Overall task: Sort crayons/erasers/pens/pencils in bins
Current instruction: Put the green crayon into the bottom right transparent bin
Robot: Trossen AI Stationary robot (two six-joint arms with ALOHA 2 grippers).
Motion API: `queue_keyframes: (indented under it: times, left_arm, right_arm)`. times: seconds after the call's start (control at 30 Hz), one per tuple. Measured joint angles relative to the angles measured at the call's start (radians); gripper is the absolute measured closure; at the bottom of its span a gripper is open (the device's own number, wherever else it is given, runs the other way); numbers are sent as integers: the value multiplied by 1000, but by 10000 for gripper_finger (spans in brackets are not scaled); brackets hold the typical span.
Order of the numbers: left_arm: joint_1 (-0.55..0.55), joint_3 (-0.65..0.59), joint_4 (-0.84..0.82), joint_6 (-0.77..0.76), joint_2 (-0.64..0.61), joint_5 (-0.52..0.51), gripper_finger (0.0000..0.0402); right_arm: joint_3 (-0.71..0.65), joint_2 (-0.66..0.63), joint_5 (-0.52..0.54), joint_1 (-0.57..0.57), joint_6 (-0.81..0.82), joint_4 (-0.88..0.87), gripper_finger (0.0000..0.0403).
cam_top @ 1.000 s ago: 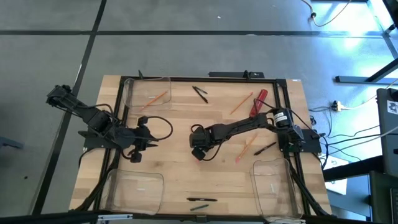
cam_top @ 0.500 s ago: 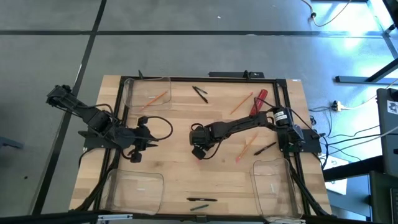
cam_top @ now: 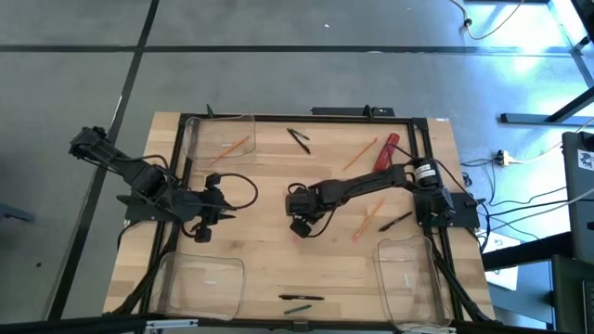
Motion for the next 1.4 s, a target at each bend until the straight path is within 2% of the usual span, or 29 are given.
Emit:
queue_keyframes:
  times: [0.37, 0.5, 0.73, 0.93, 1.13, 1.27, 1.4]
  left_arm:
    - [0, 0, 0, 0, 0, 0, 323]
    - [0, 0, 3, 0, 0, 0, 323]
    - [1, 0, 11, 0, 0, 0, 323]
    - [1, 0, 41, 43, 0, -38, 323]
    - [3, 0, 106, 249, 0, -42, 323]
    - [27, 0, 185, 328, 0, -42, 323]
    - [59, 0, 217, 383, 4, -30, 323]
  right_arm:
    - [2, -145, 16, 0, -29, -84, 378]
    - [3, -215, 63, 10, -23, -150, 379]
    - [4, -329, 62, 50, 42, -285, 378]
    - [4, -407, 59, 129, 169, -394, 378]
    - [4, -473, 44, 242, 403, -565, 379]
    - [4, -495, -13, 322, 562, -650, 377]
    - [4, -497, -130, 406, 689, -700, 374]
